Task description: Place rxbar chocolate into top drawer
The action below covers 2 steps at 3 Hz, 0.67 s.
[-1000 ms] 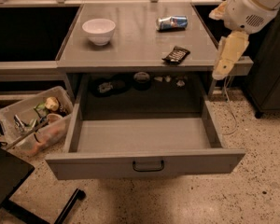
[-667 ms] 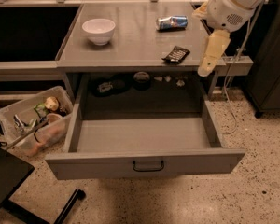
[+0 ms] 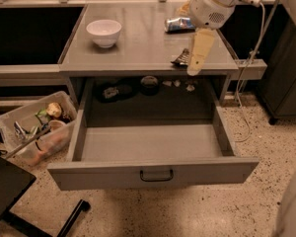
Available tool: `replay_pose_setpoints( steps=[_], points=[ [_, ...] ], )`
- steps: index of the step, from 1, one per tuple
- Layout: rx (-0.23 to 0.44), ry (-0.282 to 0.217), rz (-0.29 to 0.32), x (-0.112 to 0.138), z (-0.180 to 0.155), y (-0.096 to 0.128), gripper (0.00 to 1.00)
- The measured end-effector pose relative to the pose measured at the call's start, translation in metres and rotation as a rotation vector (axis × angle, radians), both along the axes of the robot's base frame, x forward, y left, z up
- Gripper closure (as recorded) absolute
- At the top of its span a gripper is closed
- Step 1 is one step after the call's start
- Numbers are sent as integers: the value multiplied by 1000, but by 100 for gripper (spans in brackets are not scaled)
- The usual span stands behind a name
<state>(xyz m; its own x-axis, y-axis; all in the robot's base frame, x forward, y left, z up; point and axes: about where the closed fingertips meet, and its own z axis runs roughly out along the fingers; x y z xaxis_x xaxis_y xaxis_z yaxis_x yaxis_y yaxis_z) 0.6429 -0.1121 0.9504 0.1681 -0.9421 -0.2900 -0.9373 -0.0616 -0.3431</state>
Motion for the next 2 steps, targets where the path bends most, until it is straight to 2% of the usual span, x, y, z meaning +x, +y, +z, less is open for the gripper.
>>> replay_pose_setpoints(
  steps=[2],
  points=[
    [-57,-40,-15,48,-8,3,0]
  ],
)
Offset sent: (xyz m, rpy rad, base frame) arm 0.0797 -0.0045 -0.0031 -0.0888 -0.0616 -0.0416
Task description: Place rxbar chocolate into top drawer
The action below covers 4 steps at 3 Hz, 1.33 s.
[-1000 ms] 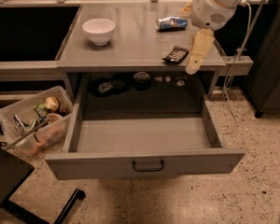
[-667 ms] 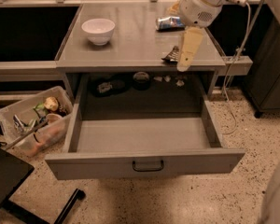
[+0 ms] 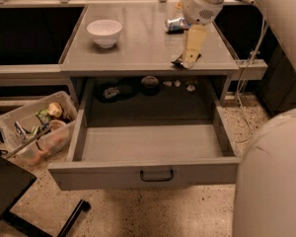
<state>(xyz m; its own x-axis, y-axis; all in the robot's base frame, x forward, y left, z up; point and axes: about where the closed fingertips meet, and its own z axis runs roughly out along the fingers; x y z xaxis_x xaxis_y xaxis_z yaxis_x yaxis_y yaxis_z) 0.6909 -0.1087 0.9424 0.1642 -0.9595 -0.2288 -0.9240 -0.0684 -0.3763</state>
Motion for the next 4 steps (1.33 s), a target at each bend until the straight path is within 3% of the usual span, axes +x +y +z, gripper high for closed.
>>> replay_pose_setpoints(
  steps=[1,2,4],
  points=[
    [-33,12,-22,17,-14,-5,0],
    [-97,71,-80,42,-52,-28,0],
    [-91,55,-114,52,-51,-32,0]
  ],
)
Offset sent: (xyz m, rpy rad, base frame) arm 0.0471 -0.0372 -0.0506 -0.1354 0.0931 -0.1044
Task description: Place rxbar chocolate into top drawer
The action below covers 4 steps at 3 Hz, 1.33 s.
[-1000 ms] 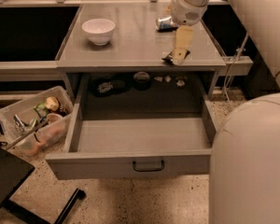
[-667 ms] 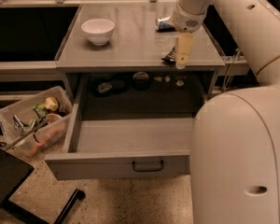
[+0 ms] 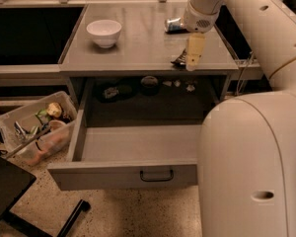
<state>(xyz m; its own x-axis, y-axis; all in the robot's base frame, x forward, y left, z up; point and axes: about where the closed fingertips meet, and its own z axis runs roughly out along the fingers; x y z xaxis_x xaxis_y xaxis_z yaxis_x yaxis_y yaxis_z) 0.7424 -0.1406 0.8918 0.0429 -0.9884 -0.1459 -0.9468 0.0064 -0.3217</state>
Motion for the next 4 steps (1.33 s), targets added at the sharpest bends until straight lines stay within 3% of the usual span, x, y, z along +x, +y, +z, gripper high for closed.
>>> replay_pose_setpoints(
  steps=[1,4],
  points=[
    [-14,-24,-51,16,4,-11,0],
    [3,34,-9,29,-20,-8,0]
  ],
)
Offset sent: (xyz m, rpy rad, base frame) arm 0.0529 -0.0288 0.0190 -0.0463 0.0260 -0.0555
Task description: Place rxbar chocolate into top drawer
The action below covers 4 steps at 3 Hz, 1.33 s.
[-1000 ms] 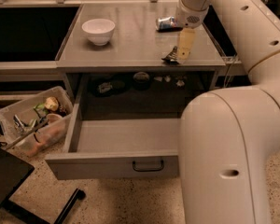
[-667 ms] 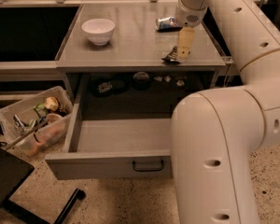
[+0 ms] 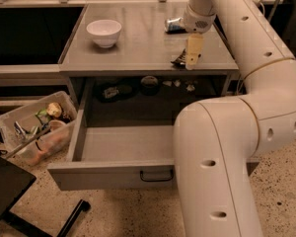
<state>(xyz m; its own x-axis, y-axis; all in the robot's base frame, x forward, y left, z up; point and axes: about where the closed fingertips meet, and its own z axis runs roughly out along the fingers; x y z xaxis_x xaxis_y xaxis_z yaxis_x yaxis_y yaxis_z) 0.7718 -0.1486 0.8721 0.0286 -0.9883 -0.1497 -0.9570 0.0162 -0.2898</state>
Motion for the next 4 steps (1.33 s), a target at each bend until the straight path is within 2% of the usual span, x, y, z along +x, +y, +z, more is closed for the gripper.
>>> replay_pose_setpoints(
  steps=[2,4],
  points=[
    [0,12,-2,10,-24,-11,0],
    [-27,17,-36,16,-38,-27,0]
  ],
)
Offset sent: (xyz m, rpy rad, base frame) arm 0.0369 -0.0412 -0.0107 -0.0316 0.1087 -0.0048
